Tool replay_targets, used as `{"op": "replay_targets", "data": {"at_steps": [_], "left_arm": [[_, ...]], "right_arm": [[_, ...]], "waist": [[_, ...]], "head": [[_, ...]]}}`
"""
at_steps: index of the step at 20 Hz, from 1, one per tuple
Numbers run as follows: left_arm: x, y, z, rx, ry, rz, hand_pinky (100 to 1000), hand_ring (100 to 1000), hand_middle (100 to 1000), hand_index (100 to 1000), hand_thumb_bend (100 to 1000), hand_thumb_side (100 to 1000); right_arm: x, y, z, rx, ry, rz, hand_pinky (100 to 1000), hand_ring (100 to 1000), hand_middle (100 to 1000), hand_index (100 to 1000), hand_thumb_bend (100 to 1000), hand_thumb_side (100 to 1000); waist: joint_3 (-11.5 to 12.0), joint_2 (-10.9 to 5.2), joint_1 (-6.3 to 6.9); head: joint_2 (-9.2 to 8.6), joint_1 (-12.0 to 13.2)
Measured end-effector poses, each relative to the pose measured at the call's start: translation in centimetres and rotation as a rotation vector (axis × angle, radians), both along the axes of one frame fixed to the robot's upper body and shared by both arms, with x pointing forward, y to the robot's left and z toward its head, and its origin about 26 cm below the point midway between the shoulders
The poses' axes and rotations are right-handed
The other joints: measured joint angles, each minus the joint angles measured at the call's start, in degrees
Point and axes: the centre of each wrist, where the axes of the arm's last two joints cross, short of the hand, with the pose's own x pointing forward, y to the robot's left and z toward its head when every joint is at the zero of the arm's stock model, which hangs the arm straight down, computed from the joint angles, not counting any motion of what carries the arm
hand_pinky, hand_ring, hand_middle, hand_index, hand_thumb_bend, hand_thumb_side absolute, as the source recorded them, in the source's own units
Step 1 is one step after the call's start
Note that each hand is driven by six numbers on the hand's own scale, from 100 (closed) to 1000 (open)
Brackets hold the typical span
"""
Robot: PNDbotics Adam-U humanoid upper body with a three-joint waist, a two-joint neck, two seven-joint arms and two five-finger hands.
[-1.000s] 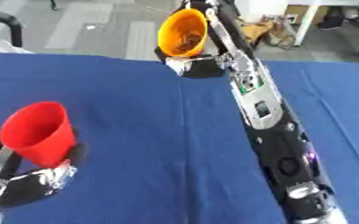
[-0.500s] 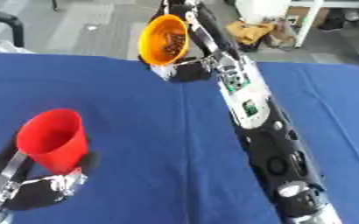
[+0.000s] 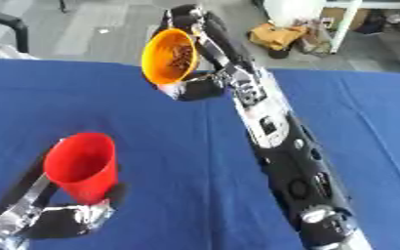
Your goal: Pour the contents of one cup into another cup.
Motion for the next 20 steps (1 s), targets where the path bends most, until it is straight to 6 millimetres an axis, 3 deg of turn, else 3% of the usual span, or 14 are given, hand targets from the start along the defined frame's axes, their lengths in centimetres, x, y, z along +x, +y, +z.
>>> {"op": "replay_targets", "data": {"at_steps": [20], "left_arm": [[0.9, -1.0, -0.8, 0.044, 0.004, -0.021, 486, 339, 358, 556, 127, 549]], "right_arm": [[-0.6, 2.1, -0.4, -0.040, 0.016, 0.068, 453, 373, 434, 490, 100, 100]], "waist": [[-0.2, 0.00, 0.05]], "head": [[0.00, 0.1]]}}
